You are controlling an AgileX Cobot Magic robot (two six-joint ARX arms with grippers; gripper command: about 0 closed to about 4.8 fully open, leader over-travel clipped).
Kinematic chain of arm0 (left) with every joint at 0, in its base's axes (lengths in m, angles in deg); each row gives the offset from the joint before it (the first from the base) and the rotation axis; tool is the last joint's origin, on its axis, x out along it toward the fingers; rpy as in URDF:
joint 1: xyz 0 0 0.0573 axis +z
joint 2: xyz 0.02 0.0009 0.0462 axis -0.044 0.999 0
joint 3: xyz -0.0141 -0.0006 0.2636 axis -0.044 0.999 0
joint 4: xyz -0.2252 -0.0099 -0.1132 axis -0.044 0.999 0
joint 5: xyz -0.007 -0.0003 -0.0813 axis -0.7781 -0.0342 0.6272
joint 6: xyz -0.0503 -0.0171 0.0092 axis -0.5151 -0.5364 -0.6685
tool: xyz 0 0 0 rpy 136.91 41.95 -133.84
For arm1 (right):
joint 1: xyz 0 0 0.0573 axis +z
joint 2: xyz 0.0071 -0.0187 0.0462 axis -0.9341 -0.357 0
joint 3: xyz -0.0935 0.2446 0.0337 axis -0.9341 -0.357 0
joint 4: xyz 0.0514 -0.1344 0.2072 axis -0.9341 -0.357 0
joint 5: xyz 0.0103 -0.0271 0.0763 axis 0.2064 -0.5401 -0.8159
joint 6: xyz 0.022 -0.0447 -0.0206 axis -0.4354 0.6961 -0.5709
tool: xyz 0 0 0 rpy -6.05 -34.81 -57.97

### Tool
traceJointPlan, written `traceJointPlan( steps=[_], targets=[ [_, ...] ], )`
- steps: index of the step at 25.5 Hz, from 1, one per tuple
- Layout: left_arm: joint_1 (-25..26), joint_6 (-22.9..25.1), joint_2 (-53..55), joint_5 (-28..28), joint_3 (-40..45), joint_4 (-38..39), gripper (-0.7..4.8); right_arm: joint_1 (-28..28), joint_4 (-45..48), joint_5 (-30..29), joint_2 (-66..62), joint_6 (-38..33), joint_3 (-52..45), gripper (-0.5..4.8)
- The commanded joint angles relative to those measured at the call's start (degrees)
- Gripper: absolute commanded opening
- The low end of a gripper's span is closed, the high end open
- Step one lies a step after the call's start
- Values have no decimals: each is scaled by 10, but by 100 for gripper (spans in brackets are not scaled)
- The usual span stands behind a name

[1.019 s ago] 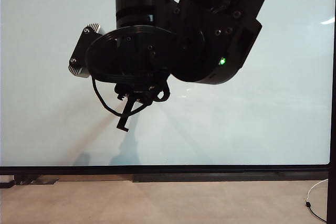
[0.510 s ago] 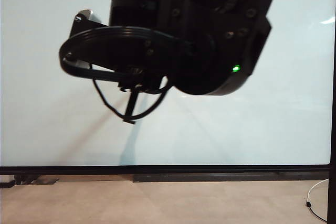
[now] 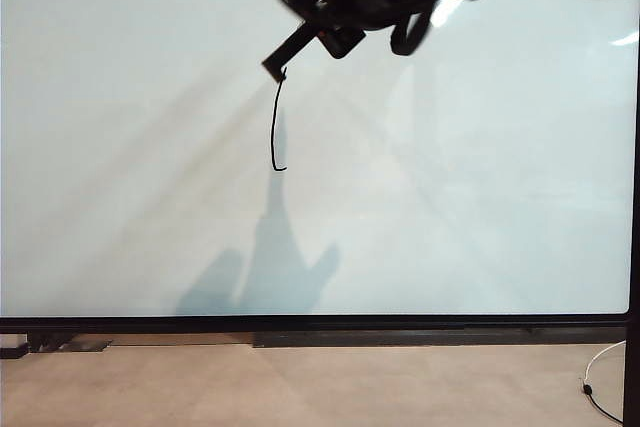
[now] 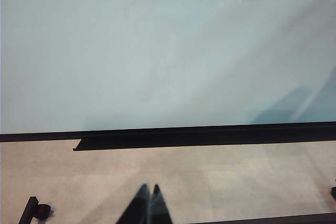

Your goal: Pick up the pen on the shelf to the right of the whiteboard and draw a rectangle.

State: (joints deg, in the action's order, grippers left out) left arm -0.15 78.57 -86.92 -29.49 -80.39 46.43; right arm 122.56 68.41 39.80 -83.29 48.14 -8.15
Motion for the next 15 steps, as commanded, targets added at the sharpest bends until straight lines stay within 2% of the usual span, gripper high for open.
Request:
traceJointPlan(
  steps=[1, 4, 7, 12, 15],
  targets=[
    [0, 0, 0, 1, -2, -5, -5, -38, -68, -120, 35, -176, 1, -6],
    [0, 0, 0, 1, -2, -5, -5, -87, -74, -230, 51, -295, 1, -6],
    [0, 0, 0, 1, -2, -5, -5, -127, -92, -257, 50, -361, 3, -6],
    [0, 0, 0, 1, -2, -5, -5, -153, -103, -295, 40, -376, 17, -6],
    [0, 0, 0, 1, -2, -5, -5, -156, -103, -294, 23, -377, 35, -6]
  ],
)
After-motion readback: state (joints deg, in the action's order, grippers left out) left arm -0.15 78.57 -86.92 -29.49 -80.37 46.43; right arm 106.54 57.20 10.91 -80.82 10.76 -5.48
